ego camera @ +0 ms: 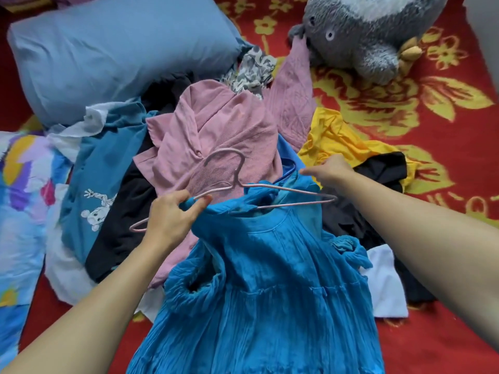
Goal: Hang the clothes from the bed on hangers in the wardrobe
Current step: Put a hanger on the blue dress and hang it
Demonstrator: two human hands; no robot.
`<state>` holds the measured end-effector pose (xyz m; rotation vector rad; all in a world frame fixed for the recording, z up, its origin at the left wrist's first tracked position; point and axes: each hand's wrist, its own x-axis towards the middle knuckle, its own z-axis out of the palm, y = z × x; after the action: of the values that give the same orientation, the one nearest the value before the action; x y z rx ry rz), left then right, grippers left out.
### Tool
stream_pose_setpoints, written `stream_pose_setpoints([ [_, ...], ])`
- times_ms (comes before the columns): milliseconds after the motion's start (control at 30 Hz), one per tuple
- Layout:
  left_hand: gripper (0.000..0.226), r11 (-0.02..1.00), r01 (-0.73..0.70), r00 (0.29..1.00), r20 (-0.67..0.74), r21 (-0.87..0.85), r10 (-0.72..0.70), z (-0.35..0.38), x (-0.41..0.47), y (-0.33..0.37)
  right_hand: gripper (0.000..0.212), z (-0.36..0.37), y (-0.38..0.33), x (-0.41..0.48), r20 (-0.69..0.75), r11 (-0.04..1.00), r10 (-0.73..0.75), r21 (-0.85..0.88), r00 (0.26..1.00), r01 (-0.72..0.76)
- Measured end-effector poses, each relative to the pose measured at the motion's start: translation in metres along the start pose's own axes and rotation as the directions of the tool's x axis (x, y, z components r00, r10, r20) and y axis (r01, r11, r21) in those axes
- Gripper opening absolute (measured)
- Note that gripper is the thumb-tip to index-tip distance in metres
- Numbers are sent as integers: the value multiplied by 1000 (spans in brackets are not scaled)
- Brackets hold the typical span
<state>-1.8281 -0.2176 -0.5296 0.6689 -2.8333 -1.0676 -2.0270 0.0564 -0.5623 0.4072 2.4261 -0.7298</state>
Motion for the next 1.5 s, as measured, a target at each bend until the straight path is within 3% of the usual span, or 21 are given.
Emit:
stream_pose_setpoints([
  [100, 66, 999, -9, 1000, -8, -42, 9, 5, -18, -11, 61, 28, 4, 0, 253, 991, 135, -26, 958, -133],
  [233, 53, 998, 28, 999, -22, -49, -29, 5, -27, -23, 32, 43, 14, 8, 115, 994, 71, -97, 991, -60],
  [367, 53, 990, 96, 995, -31, -103, -99, 9, -27, -28, 8, 17, 49, 12, 248, 944, 204, 205, 947, -257],
  [467, 54, 981, 117, 992, -23, -156, -122, 22, -29, -20, 31, -7, 71, 2, 398, 834, 200, 411, 895, -369],
  [533, 55, 976, 126, 991, -16, -176, -131, 31, -31, -17, 33, -15, 83, -7, 469, 735, 188, 516, 863, -440],
  [667, 56, 978, 102, 994, -9, -183, -105, 37, -33, -13, 21, -28, 105, -18, 554, 666, 216, 518, 804, -537],
  [767, 52, 989, 25, 1000, 15, -148, -24, 39, -35, -8, 13, -36, 105, -21, 597, 689, 238, 452, 766, -566],
  [867, 50, 994, -28, 999, 22, -104, 31, 39, -37, 0, 14, -41, 101, -19, 573, 699, 264, 441, 776, -563],
  [1067, 50, 990, -135, 991, 19, -39, 136, 30, -49, 0, 10, -48, 94, -28, 468, 786, 261, 405, 844, -467],
  [1167, 45, 996, -90, 996, -4, 2, 90, 28, -47, -4, 7, -41, 83, -34, 143, 957, 92, 261, 985, -127],
  [1200, 46, 998, -62, 998, -28, 5, 62, 27, -46, -5, 10, -38, 80, -36, 44, 976, 12, 217, 999, -21],
  [1333, 50, 1000, -10, 997, -72, -2, 9, 22, -48, -11, 18, -38, 76, -45, 26, 978, -50, 203, 998, 43],
  [1400, 48, 999, -23, 997, -69, 27, 24, 23, -52, -9, 19, -37, 80, -49, -45, 990, -138, -41, 989, 137],
  [1500, 41, 977, -82, 995, -44, 198, 93, 27, -56, -5, 22, -29, 89, -59, -149, 832, -396, -475, 906, 286],
])
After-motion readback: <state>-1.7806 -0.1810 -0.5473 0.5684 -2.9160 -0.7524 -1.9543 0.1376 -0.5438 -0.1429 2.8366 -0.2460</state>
